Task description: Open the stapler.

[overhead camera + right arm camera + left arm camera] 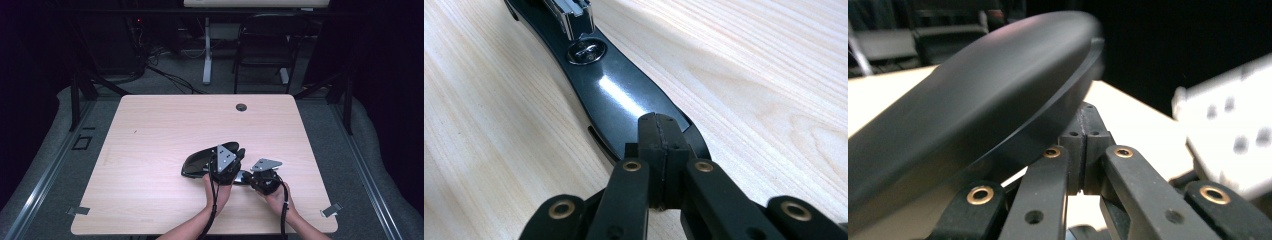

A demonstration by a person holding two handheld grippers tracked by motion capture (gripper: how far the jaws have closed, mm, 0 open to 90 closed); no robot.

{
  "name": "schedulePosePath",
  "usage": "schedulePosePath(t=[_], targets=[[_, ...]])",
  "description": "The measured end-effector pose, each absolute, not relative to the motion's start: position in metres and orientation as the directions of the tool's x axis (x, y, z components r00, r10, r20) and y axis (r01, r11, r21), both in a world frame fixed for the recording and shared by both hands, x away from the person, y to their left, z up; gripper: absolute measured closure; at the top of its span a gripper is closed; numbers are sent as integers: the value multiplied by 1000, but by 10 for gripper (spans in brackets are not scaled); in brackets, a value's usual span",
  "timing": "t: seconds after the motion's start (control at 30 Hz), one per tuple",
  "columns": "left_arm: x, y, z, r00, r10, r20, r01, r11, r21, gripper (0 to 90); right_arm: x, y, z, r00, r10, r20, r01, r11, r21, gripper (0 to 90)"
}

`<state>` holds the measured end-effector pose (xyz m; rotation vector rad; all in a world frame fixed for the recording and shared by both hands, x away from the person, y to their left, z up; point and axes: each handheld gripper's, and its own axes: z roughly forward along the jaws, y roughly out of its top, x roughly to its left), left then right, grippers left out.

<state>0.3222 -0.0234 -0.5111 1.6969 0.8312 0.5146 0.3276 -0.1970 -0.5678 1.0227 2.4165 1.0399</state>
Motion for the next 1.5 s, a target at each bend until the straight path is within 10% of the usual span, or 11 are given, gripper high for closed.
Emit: schedulePosePath(t=[1.5], targets=[[322, 28, -462, 641, 762, 93, 192, -276, 942, 900, 329, -197, -567, -704, 710, -14, 482, 491, 725, 900]])
